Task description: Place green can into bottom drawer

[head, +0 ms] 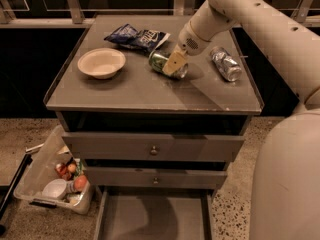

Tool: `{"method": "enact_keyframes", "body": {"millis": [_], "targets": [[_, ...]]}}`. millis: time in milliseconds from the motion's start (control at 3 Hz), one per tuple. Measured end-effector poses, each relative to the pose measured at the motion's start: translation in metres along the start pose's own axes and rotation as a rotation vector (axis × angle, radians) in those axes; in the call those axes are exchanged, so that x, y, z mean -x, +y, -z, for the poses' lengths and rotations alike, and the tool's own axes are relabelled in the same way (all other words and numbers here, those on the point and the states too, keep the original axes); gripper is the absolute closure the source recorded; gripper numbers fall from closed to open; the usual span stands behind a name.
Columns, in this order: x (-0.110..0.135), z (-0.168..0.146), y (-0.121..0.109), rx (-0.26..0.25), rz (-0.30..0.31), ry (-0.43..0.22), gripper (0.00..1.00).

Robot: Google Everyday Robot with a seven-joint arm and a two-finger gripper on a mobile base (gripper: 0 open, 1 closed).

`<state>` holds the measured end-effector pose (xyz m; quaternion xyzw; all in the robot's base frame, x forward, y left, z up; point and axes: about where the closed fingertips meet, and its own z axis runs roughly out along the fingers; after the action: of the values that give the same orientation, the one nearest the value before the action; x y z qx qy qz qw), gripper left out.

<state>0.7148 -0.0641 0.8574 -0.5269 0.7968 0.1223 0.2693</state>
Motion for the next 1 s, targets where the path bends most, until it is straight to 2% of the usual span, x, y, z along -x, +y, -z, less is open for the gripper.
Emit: {"method": "enact_keyframes", "body": {"millis": [333, 667, 1000], "targets": [[0.0000, 0.0000, 0.0000, 0.000, 0.000, 0.000, 0.88], [0.0000, -0.0001, 0.0001, 0.000, 0.000, 0.000, 1.00], [-0.0018, 0.0017, 0.0047, 0.011, 0.011, 0.010, 1.00]]}}
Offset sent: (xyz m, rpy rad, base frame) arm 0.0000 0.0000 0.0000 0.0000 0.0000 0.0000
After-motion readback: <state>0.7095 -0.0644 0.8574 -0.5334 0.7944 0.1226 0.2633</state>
